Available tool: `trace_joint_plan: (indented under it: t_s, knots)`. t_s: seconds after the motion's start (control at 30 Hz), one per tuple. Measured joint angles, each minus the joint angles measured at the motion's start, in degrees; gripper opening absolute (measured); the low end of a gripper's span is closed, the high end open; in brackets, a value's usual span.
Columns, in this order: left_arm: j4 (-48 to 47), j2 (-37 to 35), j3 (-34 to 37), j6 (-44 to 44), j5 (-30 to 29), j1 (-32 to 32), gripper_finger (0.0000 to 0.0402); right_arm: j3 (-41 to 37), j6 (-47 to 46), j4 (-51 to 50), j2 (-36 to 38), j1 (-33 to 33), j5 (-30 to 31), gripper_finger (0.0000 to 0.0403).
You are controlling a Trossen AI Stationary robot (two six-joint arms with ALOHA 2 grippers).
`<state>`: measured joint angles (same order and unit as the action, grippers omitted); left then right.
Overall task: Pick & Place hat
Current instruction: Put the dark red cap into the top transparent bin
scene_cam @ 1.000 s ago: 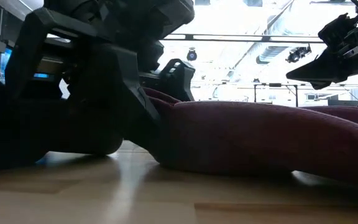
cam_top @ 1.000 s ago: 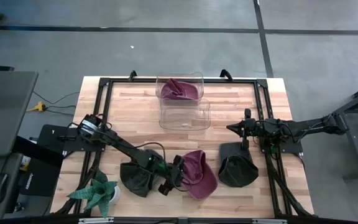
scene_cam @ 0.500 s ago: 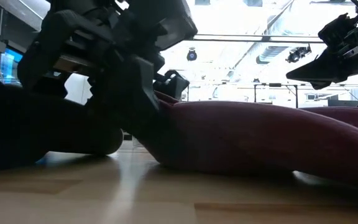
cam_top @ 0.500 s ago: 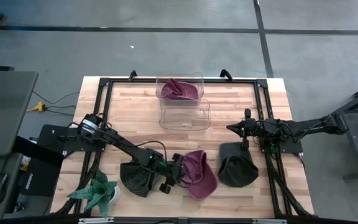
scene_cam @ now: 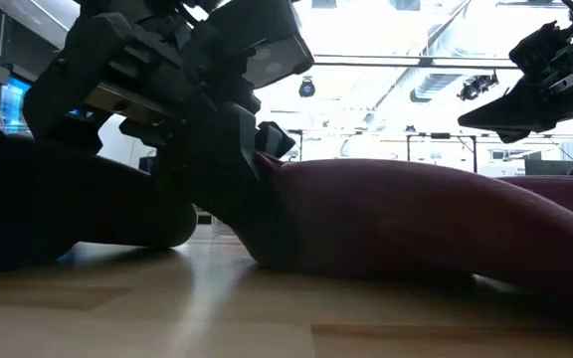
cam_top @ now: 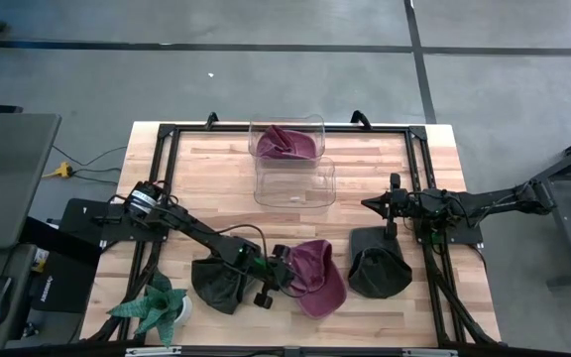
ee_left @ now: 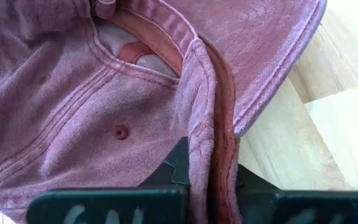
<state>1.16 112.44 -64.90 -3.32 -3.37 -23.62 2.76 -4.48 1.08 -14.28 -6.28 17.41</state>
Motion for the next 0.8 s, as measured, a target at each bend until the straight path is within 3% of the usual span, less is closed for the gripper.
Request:
trace_joint_plan:
  t_s: [0.23, 0.53, 0.8]
  knots:
    - [-4.2, 0.0, -2.2, -1.7, -0.7, 0.0, 0.0001, 0.0, 0.0, 0.0, 0.0, 0.0, 0.0, 0.0]
    - [-13.0, -0.2, -9.3, -2.7, -6.1, 0.0, 0.0, 0.0, 0.0, 0.0, 0.0, 0.0, 0.0, 0.0]
    - [-19.6, -5.4, -10.6, -6.1, -10.7, -0.4, 0.0, 0.0, 0.0, 0.0, 0.0, 0.0, 0.0, 0.0]
